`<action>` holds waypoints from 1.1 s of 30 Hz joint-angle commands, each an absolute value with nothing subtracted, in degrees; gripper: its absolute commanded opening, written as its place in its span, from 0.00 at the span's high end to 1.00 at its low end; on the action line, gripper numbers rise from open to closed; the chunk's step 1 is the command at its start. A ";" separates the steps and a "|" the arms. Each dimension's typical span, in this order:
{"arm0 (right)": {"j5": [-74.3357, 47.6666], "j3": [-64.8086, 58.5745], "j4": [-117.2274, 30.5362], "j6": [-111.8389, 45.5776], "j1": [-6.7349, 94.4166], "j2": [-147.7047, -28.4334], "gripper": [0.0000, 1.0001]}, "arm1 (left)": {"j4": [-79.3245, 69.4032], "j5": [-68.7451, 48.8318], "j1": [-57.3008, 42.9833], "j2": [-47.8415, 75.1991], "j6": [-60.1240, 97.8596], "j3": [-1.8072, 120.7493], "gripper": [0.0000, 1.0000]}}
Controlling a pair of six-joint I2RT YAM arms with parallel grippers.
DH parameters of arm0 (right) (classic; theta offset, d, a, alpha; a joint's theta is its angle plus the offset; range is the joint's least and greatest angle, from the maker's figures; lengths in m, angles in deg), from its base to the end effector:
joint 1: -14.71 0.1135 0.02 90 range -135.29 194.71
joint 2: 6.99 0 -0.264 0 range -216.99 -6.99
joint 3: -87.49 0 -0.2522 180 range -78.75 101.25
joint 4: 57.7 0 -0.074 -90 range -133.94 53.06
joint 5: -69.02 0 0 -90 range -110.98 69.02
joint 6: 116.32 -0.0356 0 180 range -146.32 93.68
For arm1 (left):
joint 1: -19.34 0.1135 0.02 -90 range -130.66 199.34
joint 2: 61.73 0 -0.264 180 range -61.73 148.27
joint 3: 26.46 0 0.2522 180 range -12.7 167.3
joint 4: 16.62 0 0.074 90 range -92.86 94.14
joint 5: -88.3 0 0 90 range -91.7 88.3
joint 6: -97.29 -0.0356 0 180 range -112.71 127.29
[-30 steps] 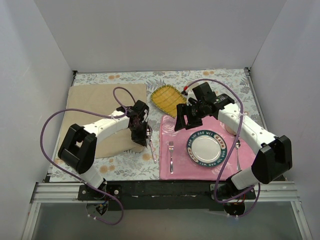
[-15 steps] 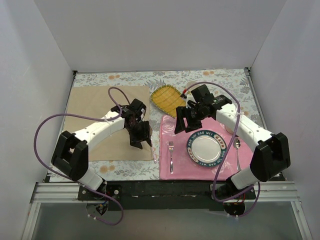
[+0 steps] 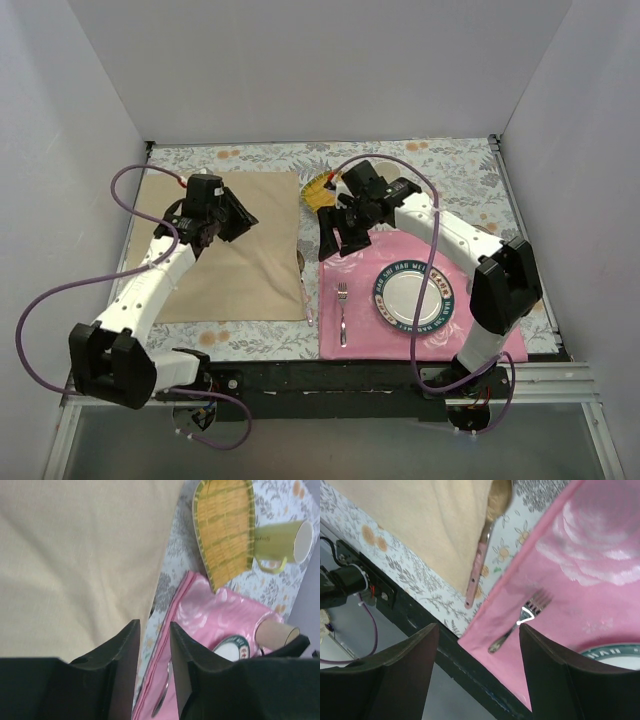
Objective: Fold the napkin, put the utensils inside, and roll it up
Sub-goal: Flatten the napkin out
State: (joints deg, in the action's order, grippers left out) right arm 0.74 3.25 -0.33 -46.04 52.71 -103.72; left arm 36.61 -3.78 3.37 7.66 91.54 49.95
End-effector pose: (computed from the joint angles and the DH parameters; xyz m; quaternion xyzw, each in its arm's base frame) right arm 0.2750 0.2316 0.2803 -0.2008 0.9247 0.2881 0.1471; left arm 0.2431 -0.0709 0.3123 -0.5150 0.7716 -0.2969 0.2262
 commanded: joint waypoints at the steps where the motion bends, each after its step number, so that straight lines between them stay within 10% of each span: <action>1: -1.90 10.27 -0.35 -49.25 53.91 -106.48 0.28 | 14.22 -5.29 5.71 14.44 92.37 46.45 0.73; 12: -3.21 11.16 1.41 -48.03 54.35 -109.55 0.32 | 7.86 -11.27 6.77 42.32 91.49 60.67 0.98; 33: -4.63 8.44 1.32 -46.71 54.35 -108.50 0.33 | 13.31 -6.97 9.93 62.71 85.51 75.01 1.00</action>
